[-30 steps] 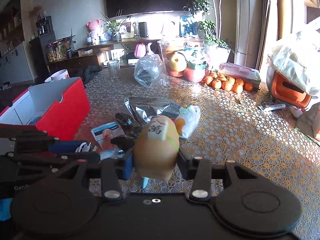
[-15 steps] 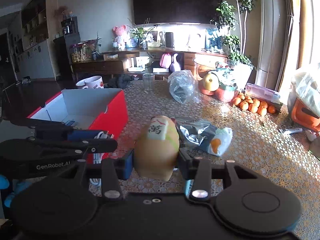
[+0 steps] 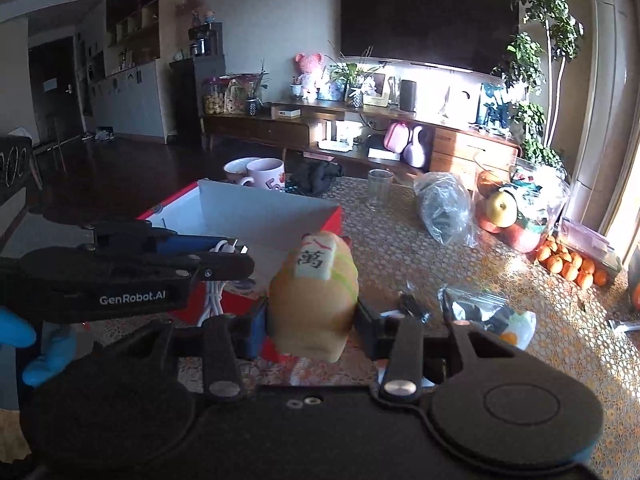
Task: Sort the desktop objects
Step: 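Carry the cable and yellow toy with both grippers over the red box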
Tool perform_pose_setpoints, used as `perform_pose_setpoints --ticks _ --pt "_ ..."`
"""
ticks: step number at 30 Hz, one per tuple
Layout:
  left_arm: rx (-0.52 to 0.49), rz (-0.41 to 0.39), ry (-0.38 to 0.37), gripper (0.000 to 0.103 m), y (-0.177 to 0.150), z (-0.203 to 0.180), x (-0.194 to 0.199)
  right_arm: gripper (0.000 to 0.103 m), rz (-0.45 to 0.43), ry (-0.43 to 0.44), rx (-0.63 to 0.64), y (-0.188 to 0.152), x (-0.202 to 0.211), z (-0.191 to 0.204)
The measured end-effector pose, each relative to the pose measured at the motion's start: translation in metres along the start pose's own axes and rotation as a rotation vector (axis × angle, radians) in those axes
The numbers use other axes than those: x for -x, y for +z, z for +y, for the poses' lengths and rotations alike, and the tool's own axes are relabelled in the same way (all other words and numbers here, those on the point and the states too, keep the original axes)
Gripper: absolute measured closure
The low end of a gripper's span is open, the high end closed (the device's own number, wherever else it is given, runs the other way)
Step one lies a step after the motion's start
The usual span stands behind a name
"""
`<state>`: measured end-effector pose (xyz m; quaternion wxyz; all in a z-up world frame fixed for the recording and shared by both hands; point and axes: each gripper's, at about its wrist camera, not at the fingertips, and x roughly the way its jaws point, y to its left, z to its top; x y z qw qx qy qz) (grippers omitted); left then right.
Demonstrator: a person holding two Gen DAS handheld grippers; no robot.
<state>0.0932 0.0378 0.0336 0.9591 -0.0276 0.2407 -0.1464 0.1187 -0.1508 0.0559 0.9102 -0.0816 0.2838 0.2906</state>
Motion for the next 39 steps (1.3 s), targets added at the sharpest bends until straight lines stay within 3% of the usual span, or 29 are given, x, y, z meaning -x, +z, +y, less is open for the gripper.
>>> perform_pose_setpoints --ticks 19,39 --pt "0.041 -0.055 0.151 0.080 0.023 0.080 0.015 0.059 0.011 0.090 0.132 0.044 -0.052 0.049" --pt "0.056 0.054 0.265 0.080 0.023 0.149 -0.025 0.059 0.082 0.049 0.244 0.060 -0.139 0.062"
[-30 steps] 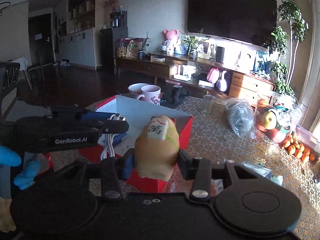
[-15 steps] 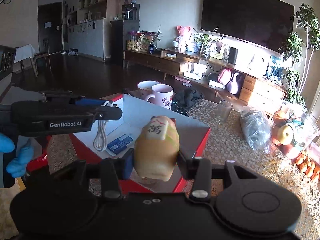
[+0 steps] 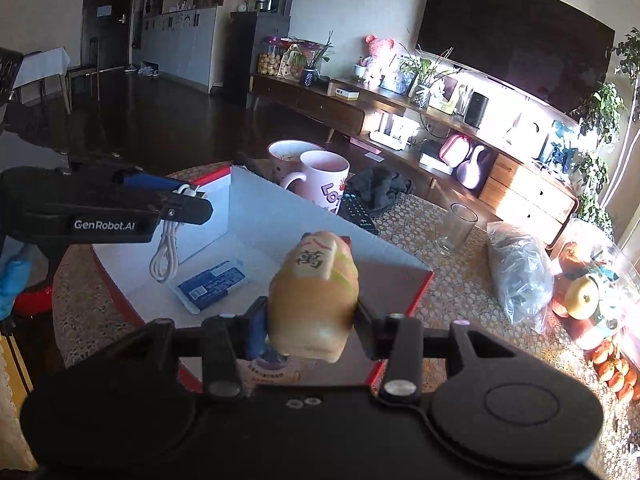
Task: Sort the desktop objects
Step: 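Carry the cable and yellow toy with both grippers over the red box, then lower the white cable and yellow toy into the box and open both grippers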
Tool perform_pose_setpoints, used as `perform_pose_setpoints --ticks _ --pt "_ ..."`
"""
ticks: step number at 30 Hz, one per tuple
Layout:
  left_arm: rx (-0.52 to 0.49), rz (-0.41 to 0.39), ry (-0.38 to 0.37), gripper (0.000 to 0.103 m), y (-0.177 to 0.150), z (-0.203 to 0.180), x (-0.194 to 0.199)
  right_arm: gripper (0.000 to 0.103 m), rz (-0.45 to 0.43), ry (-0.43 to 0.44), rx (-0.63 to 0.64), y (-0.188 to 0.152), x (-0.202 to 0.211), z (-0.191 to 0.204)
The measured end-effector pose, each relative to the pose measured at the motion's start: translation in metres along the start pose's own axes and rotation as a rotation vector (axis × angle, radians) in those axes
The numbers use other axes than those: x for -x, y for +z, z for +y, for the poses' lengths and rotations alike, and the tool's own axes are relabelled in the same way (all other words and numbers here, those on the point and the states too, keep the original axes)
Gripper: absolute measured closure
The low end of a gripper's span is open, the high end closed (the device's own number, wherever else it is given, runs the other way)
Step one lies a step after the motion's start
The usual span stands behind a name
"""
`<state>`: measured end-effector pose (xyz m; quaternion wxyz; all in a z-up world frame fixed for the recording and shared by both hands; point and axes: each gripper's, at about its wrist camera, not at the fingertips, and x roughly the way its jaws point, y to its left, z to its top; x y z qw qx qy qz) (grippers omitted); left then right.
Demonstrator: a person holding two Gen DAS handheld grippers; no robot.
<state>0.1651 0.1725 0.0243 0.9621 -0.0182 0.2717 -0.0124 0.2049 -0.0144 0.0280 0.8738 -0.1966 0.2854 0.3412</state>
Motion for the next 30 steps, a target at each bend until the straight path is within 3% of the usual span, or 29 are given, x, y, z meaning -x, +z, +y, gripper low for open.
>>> perform_pose_setpoints --ticks 10,20,30 --pt "0.010 0.098 -0.005 0.080 0.006 0.013 -0.044 0.059 0.083 0.026 -0.034 0.012 -0.044 -0.003" --pt "-0.040 0.212 -0.017 0.081 0.006 0.006 -0.086 0.059 0.178 -0.013 -0.035 0.015 -0.088 -0.001" --pt "-0.093 0.416 -0.020 0.080 0.004 -0.001 -0.129 0.058 0.297 0.004 -0.051 0.014 -0.120 0.003"
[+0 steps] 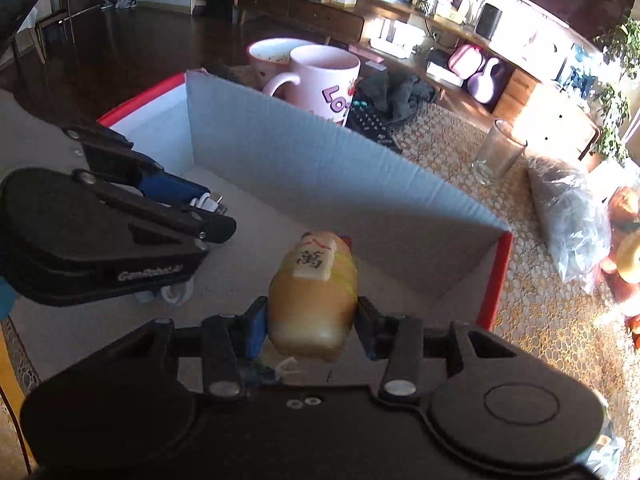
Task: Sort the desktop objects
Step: 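Lower the white cable and yellow toy into the box and open both grippers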
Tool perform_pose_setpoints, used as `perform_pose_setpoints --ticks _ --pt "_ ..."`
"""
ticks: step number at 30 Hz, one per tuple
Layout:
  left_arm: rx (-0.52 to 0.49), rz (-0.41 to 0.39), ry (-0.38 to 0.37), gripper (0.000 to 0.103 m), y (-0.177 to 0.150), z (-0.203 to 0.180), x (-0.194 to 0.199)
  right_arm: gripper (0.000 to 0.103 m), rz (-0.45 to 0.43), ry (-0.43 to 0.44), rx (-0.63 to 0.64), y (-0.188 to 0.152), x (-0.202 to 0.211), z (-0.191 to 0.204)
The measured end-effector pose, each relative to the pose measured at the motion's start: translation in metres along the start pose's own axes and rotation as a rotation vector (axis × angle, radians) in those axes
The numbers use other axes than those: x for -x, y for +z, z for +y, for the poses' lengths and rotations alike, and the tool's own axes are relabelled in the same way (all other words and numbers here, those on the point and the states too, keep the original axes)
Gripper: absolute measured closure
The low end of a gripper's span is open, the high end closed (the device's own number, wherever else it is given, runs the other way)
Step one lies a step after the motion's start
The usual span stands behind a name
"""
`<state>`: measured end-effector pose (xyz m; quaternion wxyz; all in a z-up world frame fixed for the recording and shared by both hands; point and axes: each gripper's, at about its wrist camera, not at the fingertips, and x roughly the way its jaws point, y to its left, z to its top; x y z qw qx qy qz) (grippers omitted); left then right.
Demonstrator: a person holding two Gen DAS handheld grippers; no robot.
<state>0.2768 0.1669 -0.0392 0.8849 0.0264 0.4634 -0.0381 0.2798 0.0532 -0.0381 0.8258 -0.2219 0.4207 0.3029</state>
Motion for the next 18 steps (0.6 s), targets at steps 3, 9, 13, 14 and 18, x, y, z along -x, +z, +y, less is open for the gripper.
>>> perform_pose_setpoints --ticks 3,9,13,14,18 --pt "-0.015 0.069 0.008 0.080 0.003 -0.002 -0.010 0.058 0.005 0.018 -0.015 0.002 -0.003 -0.001" --pt "-0.033 0.144 0.006 0.080 0.000 -0.003 -0.019 0.059 0.021 0.015 0.004 0.002 -0.007 0.003" --pt "-0.035 0.185 -0.006 0.081 0.000 -0.004 -0.022 0.058 0.046 0.011 0.034 0.003 -0.011 0.007" --pt "-0.039 0.187 -0.004 0.081 0.000 -0.005 -0.022 0.058 0.052 0.010 0.038 0.003 -0.011 0.008" --pt "-0.028 0.201 0.004 0.081 -0.001 -0.004 -0.023 0.056 0.062 0.019 0.047 0.003 -0.012 0.008"
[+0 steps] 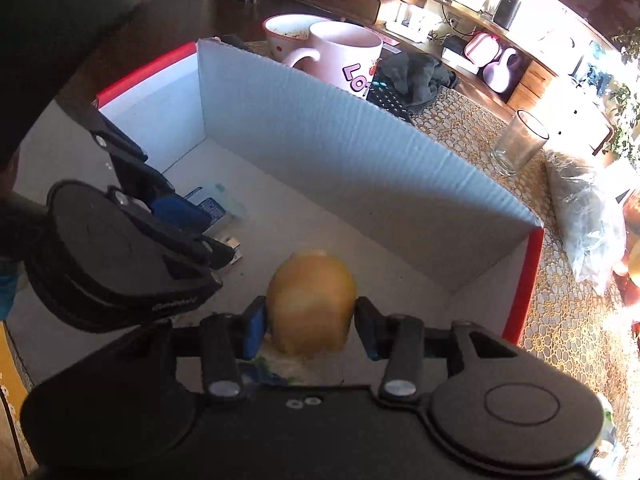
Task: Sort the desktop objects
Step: 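Lower the white cable and yellow toy into the box and open both grippers, then withdraw both tools from the box back toward the table items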
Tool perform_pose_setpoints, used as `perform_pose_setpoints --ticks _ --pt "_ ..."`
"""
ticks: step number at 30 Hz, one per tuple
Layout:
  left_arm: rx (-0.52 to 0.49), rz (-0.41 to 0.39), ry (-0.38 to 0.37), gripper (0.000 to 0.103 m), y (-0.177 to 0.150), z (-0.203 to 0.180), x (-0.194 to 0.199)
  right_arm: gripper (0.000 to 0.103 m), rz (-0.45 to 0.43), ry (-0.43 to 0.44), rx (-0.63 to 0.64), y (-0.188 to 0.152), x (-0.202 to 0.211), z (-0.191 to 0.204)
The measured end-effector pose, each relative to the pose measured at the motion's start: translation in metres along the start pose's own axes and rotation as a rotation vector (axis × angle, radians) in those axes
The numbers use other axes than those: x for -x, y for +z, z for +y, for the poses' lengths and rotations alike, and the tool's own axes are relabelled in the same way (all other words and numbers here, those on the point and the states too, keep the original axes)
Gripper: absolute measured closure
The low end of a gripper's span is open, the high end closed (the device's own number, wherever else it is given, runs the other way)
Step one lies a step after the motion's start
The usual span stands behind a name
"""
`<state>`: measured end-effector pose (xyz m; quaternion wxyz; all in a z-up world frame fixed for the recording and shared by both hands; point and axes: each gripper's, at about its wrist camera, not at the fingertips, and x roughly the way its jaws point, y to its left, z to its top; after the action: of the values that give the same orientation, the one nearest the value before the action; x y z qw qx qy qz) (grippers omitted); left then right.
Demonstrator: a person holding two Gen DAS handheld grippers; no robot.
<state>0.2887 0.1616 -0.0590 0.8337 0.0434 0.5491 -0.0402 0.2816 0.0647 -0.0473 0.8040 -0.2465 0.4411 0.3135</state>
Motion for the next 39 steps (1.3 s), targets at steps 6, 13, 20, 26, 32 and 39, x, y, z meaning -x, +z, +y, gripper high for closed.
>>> perform_pose_setpoints --ticks 6,13,20,26,32,39 --pt "0.026 -0.011 0.014 0.080 -0.001 0.003 0.003 0.030 -0.017 0.002 0.024 -0.003 0.006 0.000" --pt "0.034 -0.060 0.043 0.041 -0.004 0.004 0.014 0.029 -0.051 0.004 0.026 -0.009 0.021 0.002" --pt "0.062 -0.106 0.055 0.039 -0.007 0.005 0.035 0.020 -0.107 0.031 0.070 -0.018 0.049 0.005" --pt "0.066 -0.125 0.061 0.034 -0.012 0.005 0.048 0.017 -0.150 0.041 0.064 -0.024 0.070 0.007" --pt "0.056 -0.160 0.059 0.031 -0.024 -0.001 0.065 0.013 -0.195 0.059 0.057 -0.037 0.093 0.008" --pt "0.064 -0.198 0.040 0.021 -0.038 -0.011 0.082 0.009 -0.250 0.071 0.018 -0.056 0.117 0.005"
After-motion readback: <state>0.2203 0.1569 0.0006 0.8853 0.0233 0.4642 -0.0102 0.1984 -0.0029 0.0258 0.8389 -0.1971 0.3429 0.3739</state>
